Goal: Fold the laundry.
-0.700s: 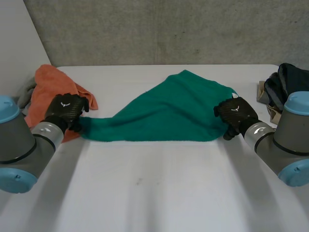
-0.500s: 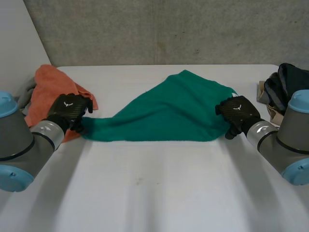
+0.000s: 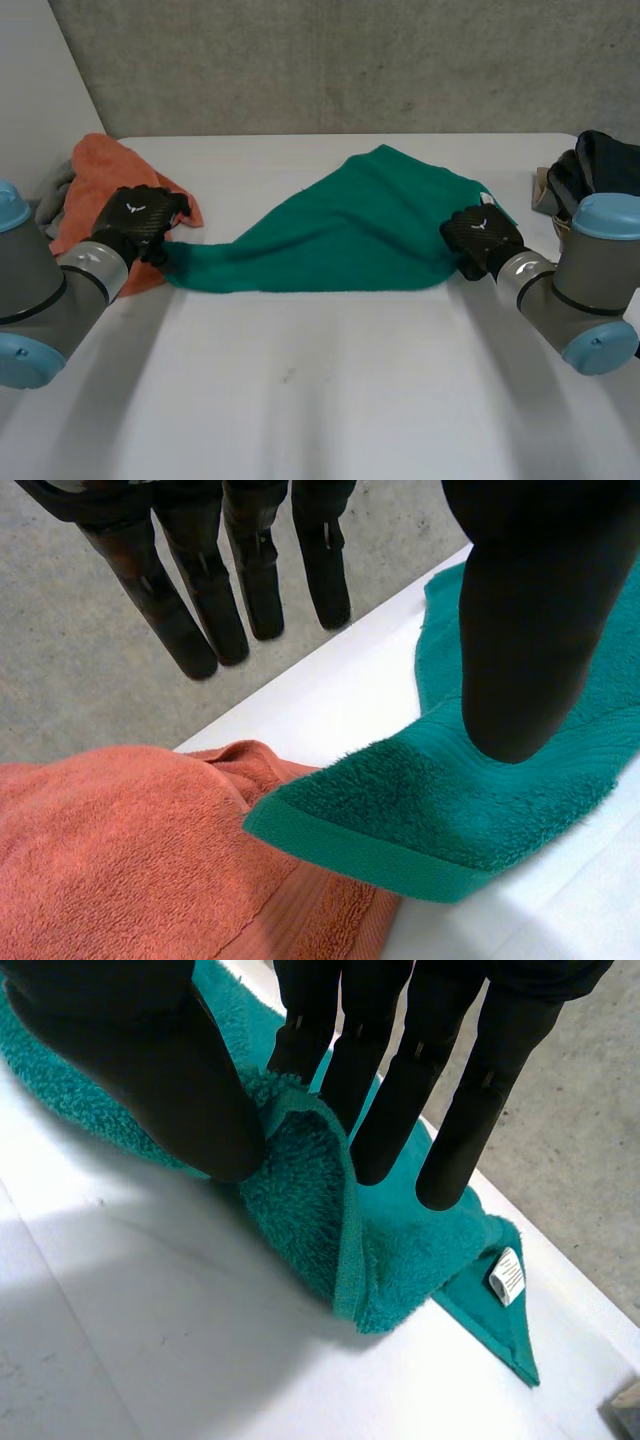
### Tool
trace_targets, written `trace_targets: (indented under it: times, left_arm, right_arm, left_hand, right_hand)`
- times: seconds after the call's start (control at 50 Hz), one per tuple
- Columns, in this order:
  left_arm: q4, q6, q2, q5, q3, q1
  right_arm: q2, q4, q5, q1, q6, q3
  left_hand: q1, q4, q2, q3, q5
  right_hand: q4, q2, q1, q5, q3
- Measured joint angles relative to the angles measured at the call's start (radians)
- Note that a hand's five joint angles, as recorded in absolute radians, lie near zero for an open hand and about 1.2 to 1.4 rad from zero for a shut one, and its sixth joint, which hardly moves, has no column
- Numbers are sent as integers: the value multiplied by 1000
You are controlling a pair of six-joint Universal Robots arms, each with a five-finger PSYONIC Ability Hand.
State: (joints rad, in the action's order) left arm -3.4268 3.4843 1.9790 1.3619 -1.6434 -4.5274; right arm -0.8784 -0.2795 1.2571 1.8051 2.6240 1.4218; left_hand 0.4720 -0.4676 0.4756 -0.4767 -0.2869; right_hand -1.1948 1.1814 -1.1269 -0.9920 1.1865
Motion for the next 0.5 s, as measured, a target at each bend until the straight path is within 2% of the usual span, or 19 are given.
trace_targets:
  times: [0.14,0.22,0.4,0.5]
  left_arm:
    - [5,17,-5,6,-12,5]
    - [28,30,-29,18,-37,20]
    - [133,31,-146,93,-128,106]
    - [151,15,-173,130,-147,167]
  right_arm:
    - [-101,9,-8,28,39,51]
    - [-186,17,6,60,72,64]
    - [-360,129,148,181,260,-34]
    - [-413,227,193,244,340,-117]
  left_hand:
    - [-222,220,-225,224,222]
    - [-244,253,-253,244,231]
    - [-244,251,-253,244,231]
    - [-244,253,-253,244,231]
  right_hand:
    - [-1,0,0,0,0]
    - [-1,0,0,-7,0]
    - [-1,0,0,-10,1]
    - [-1,0,0,-10,4]
